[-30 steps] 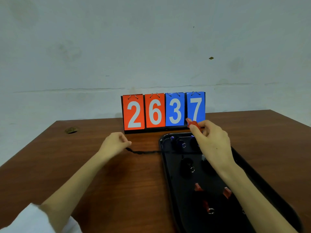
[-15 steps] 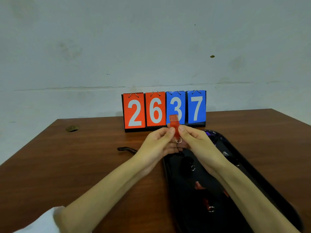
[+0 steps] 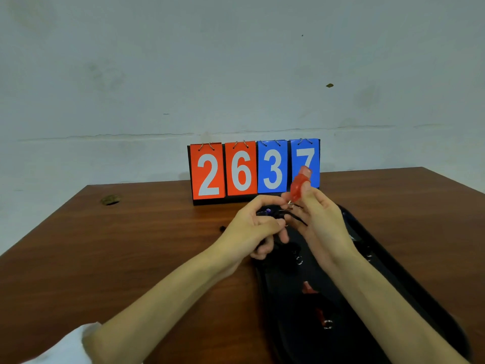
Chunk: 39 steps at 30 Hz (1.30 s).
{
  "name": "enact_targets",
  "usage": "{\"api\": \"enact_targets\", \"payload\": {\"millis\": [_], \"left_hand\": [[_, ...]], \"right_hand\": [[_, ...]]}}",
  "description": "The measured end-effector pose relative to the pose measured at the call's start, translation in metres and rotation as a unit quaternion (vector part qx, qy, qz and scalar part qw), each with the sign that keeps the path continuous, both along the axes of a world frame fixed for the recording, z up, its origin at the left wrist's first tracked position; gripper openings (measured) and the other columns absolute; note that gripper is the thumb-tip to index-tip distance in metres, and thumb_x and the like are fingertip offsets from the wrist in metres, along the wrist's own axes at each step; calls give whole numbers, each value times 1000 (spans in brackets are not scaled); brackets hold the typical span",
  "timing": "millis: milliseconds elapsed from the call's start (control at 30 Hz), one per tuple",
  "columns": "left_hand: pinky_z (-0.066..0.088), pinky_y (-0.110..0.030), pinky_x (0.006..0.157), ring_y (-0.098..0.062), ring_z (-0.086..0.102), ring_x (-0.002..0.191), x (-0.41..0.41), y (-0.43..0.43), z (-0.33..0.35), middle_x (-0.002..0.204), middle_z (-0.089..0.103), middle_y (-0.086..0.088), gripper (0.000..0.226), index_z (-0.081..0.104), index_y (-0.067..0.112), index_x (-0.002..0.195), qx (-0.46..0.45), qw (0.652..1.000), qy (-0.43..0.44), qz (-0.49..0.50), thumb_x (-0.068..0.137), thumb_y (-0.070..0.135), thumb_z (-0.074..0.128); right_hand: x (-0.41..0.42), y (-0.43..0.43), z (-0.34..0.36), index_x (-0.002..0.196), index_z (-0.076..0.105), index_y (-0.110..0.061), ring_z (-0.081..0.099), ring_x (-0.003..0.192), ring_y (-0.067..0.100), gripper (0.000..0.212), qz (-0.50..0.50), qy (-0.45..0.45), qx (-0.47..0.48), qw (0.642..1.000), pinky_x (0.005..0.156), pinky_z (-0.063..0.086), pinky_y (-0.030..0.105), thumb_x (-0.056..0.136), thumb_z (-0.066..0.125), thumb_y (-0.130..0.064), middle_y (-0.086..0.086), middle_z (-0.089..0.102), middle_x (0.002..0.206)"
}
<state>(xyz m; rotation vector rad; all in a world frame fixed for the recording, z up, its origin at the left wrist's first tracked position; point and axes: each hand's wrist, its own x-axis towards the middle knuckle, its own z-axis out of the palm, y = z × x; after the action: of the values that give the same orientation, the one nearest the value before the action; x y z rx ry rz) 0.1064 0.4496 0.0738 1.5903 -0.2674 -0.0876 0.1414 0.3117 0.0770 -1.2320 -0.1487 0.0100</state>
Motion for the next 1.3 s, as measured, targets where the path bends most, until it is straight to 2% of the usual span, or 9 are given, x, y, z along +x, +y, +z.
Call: {"api": "enact_targets", "payload": {"millis": [133,400,533,667,800,967,1133,1200,1300], "left_hand": [[23,-18,37,-7,31,38,0,12,7,68,62,-5,20,56,13,113,47,999,9,7,94,21,52],[24,-16,37,-5,34,38,2,37,15,69,65,-2,17,57,8,103,171,982,68,-28,92,20,56],[31,-17,40,-6,40,39,2,48,27,66,67,0,14,60,11,93,284,958,43,-6,89,25,60],[47,-14,69,0,61,65,-1,57,37,71,67,11,4,67,24,80,383,920,-76,30,81,27,70],[44,-4,74,3,62,79,-4,57,41,78,69,14,6,70,26,78,360,920,-153,17,80,21,70],[45,-7,75,1,64,83,2,60,34,81,70,18,10,70,30,81,347,923,-166,9,82,20,68],[36,-13,47,-3,51,51,3,67,32,76,66,-1,14,73,18,88,249,966,-67,-13,86,25,62],[26,-16,42,-5,36,46,4,66,29,67,55,-9,16,72,15,87,170,985,-1,-34,83,27,62],[19,-16,39,-3,29,40,5,59,23,53,48,3,14,67,9,87,57,995,58,-63,87,20,57]], "right_hand": [[0,-3,1,91,65,-9,68,75,12,30,-13,47,58,997,73,53,26,92,50,-35,1,72,77],[4,-4,1,105,60,-7,61,74,11,22,29,75,69,994,73,51,27,95,47,-22,3,62,79],[2,-2,4,98,64,-14,57,67,7,14,7,5,-93,996,68,49,22,91,54,-21,-1,64,76],[-1,0,5,94,69,-20,59,57,0,13,9,-61,-298,952,61,46,17,82,67,-24,-4,71,75],[-4,4,-4,87,71,-19,65,65,2,9,87,-84,-387,914,65,52,15,78,71,-20,-3,72,75],[-7,4,-2,88,72,-21,68,76,2,10,179,-121,-392,894,70,50,10,79,70,-18,-4,73,81],[-9,5,2,89,71,-18,68,86,10,11,214,-144,-362,896,83,54,24,78,70,-13,0,73,87],[-11,5,4,87,71,-17,69,83,12,10,229,-147,-323,906,76,54,21,79,68,-12,0,73,83],[-15,4,7,89,69,-9,70,77,18,10,241,-114,-249,931,61,56,21,80,66,-9,6,73,80]]}}
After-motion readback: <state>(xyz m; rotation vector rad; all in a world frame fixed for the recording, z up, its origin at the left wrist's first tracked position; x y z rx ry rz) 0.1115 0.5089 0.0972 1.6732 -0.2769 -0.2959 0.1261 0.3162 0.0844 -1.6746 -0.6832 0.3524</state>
